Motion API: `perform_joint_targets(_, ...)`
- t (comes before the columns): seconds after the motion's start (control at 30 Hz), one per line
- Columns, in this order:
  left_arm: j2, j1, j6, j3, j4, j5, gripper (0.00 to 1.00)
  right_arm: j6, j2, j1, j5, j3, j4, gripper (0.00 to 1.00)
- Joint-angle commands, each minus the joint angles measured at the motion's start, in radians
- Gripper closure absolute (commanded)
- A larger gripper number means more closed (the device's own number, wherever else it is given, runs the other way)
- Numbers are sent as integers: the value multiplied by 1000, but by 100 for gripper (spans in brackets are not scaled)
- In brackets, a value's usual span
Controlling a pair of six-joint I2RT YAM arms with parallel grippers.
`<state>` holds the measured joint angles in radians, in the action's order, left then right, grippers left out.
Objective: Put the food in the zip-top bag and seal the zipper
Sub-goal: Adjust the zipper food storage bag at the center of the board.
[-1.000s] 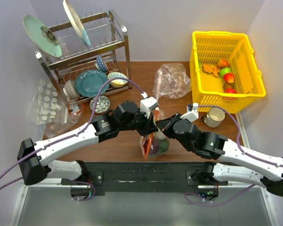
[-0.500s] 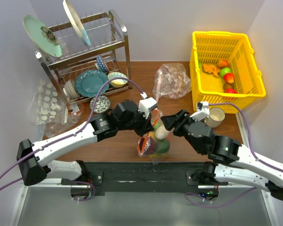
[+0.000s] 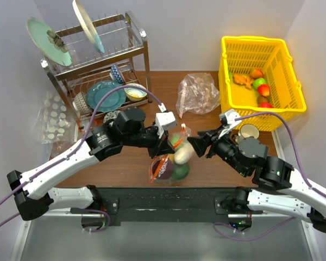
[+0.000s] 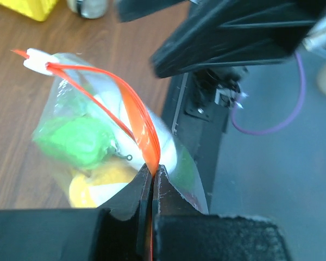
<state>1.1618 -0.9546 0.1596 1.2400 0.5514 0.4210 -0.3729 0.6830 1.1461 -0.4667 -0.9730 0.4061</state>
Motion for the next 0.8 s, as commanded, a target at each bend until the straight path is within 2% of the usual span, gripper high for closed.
perform_joint_targets(0.0,-57,4,-71,50,19,153,100,138,15,-8,158,-27,-32,49)
perform_joint_targets(0.2,-123,4,-88,53,54,144,100,161,13,-71,214,-18,-73,48)
perform_joint_targets(0.3,-140,5,-86,53,82,105,100,158,49,-167,275,-32,-92,49)
perform_joint_targets(0.43,-154,5,-78,33,107,36,100,118,122,-429,475,-46,-166,51)
perform_joint_targets(0.5,-160,5,-74,24,108,18,100,51,195,-546,705,-38,-217,51)
perform_joint_targets(0.53,-162,5,-74,13,107,15,100,19,220,-668,794,-24,-315,50)
perform_joint_targets(0.57,-165,5,-75,10,104,16,100,-70,252,-728,1011,18,-390,50)
perform_joint_targets(0.6,-171,5,-77,7,101,16,100,-133,312,-834,1116,52,-489,48)
perform_joint_targets(0.63,-172,5,-78,4,99,19,100,-211,350,-874,1211,89,-771,47)
perform_joint_targets(0.67,-174,5,-83,4,97,24,100,-407,386,-902,1309,170,-953,46)
perform_joint_targets(0.7,-178,4,-84,6,99,28,100,-502,464,-930,1408,201,-1125,44)
perform_joint_targets(0.73,-180,5,-88,7,96,38,100,-583,496,-931,1442,220,-1405,43)
perform_joint_targets(0.77,-185,5,-92,9,96,42,100,-709,525,-931,1468,243,-1528,42)
